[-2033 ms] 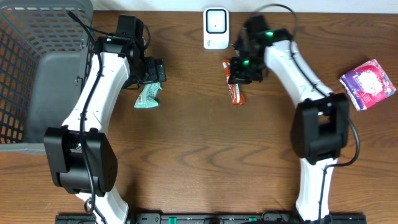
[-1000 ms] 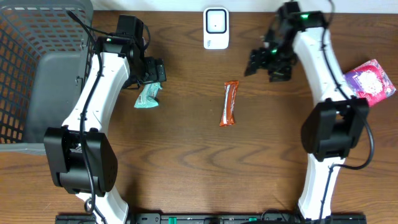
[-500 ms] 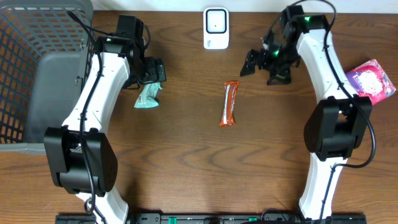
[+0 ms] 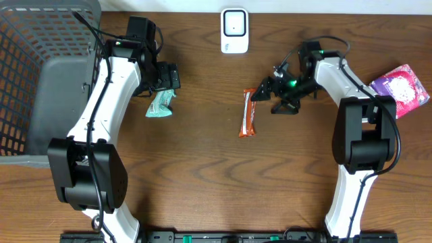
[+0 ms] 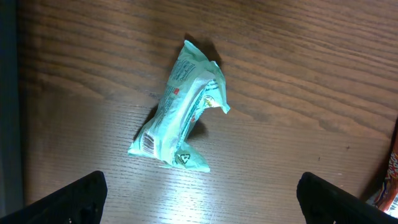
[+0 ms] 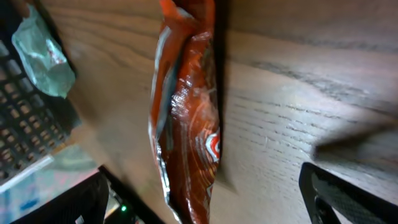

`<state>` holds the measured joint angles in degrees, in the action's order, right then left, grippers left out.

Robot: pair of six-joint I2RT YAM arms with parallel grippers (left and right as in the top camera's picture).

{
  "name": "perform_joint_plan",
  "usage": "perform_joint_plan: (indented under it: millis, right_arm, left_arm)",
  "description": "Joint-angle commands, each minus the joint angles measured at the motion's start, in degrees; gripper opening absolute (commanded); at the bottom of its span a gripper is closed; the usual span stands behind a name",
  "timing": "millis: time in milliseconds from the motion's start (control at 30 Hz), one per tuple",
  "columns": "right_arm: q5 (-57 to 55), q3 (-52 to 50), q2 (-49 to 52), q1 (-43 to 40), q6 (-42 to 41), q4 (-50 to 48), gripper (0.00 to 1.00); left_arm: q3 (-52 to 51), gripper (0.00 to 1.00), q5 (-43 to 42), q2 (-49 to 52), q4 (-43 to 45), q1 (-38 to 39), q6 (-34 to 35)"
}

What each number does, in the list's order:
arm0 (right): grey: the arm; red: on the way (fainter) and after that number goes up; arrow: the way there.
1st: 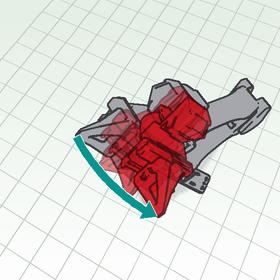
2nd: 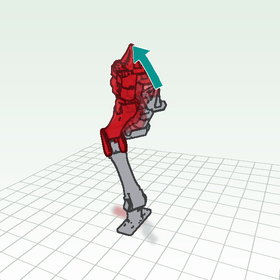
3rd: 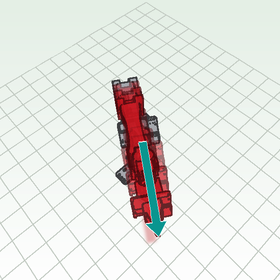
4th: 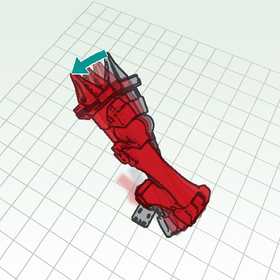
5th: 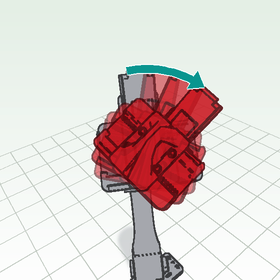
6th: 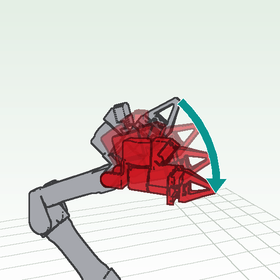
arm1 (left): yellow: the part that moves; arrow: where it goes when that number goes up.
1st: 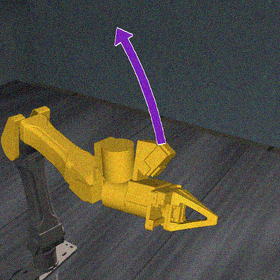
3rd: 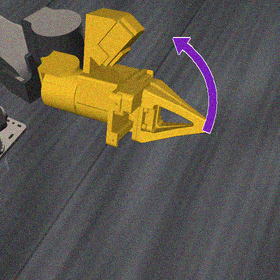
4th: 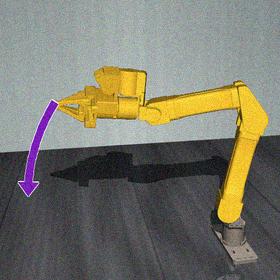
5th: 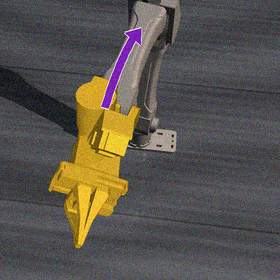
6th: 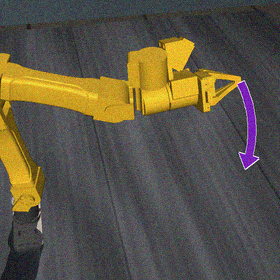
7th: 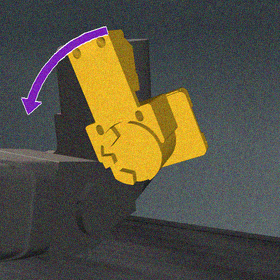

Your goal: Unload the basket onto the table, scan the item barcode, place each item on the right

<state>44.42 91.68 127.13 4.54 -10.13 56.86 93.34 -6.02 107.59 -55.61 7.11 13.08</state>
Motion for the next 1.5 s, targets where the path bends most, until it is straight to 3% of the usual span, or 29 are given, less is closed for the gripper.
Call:
perform_joint_plan:
  millis: [0, 67, 267, 333, 400, 467, 600, 800, 967, 1067, 1133, 1233, 1267, 1333, 1467]
  right_arm:
    - [4.2, -3.7, 0.0, 0.4, -3.4, -3.6, 0.89]
    - [4.2, -6.1, 0.0, 1.0, -6.6, -7.1, 0.82]
    - [4.2, -14.5, 0.0, 3.8, -14.8, -19.6, 0.78]
    - [3.5, -16.0, 0.0, 4.3, -15.8, -22.0, 0.7]
    - [0.5, -16.5, 0.0, 4.6, -16.3, -22.6, 0.57]
    - [-1.9, -16.5, 0.0, 4.9, -16.8, -22.6, 0.35]
    - [-4.0, -16.5, 0.0, 5.3, -17.8, -23.9, 0.01]
    - [-4.5, -15.4, -0.2, 5.3, -20.3, -26.0, 0.01]
    - [-3.8, -11.1, -2.0, 5.3, -19.5, -22.2, 0.01]
    - [-3.5, -9.4, -4.2, 5.3, -17.9, -20.1, 0.03]
    - [-3.6, -8.3, -6.6, 5.3, -17.0, -18.4, 0.15]
    - [-3.6, -8.0, -10.1, 5.3, -16.6, -18.2, 0.64]
    - [-3.6, -8.0, -11.2, 5.3, -16.6, -18.1, 0.75]
    - [-3.7, -8.0, -12.7, 5.3, -16.7, -17.8, 0.86]
    - [-7.3, -8.1, -13.2, 6.0, -20.8, -16.7, 0.89]
  left_arm:
    - [-0.2, 0.98, 0.5, 0.4, -0.3, -0.2, -0.3]
    - [-0.2, 0.98, 0.5, 0.4, -0.3, -0.2, -0.3]
    - [-0.2, 0.98, 0.5, 0.4, -0.3, -0.2, -0.3]
    - [-0.2, 0.98, 0.5, 0.4, -0.3, -0.2, -0.4]
    - [-0.2, 0.98, 0.5, 0.4, -0.3, -0.2, -0.3]
    - [-0.2, 0.98, 0.5, 0.4, -0.3, -0.2, -0.3]
    - [-0.2, 0.98, 0.5, 0.4, -0.3, -0.2, -0.4]
    - [-0.2, 0.98, 0.5, 0.4, -0.3, -0.2, -0.3]
    - [-0.2, 0.98, 0.5, 0.4, -0.3, -0.2, -0.3]
    - [-0.2, 0.97, 0.5, 0.4, -0.3, -0.2, -0.4]
    - [-0.2, 0.98, 0.5, 0.4, -0.3, -0.2, -0.3]
    - [-0.2, 0.98, 0.5, 0.4, -0.3, -0.2, -0.4]
    - [-0.2, 0.98, 0.5, 0.4, -0.3, -0.2, -0.3]
    - [-0.2, 0.98, 0.5, 0.4, -0.3, -0.2, -0.3]
    - [-0.2, 0.98, 0.5, 0.4, -0.3, -0.2, -0.3]
